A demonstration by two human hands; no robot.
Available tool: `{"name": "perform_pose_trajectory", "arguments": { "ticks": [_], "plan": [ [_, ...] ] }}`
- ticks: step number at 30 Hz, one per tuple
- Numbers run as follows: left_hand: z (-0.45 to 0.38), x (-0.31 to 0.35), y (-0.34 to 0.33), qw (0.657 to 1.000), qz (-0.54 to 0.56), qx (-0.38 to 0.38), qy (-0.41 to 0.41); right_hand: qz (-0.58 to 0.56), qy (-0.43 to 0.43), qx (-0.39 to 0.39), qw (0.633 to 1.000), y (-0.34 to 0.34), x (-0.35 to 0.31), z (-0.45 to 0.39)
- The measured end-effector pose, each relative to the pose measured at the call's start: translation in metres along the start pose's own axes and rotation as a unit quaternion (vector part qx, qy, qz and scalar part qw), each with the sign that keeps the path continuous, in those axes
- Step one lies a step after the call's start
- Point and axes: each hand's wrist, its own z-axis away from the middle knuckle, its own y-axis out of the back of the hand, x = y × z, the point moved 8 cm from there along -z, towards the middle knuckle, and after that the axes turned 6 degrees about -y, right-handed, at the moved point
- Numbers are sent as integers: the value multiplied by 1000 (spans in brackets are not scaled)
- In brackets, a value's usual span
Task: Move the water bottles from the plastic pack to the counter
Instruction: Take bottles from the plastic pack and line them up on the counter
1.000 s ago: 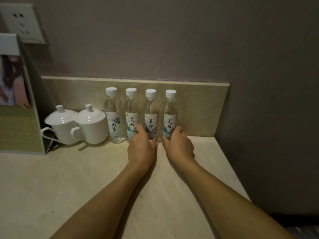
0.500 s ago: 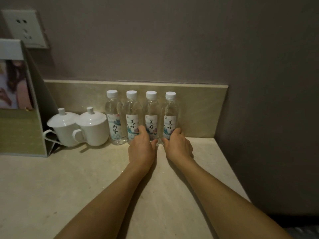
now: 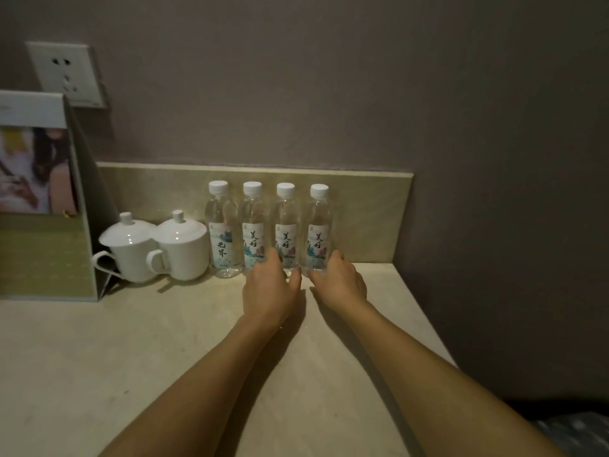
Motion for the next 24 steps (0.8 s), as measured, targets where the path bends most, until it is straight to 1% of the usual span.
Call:
{"name": "perform_pose_trajectory", "arguments": {
  "ticks": [5,11,16,18,21,24],
  "plan": [
    [14,26,0,998,-22,-18,-62,-14,39,19,999,21,3,21],
    [24,49,1,996,49,-33,-69,-43,49,61,996,56,19,42],
    [32,80,6,988,135,-31,-72,-91,119,150,977,101,30,62],
    [37,100,6,984,157,-28,-80,-104,127,171,971,117,43,69],
    [50,139,0,979,179,-36,-87,-113,117,197,967,143,76,76],
    [70,182,-13,981,158,-39,-106,-99,104,209,967,174,120,82]
  ]
}}
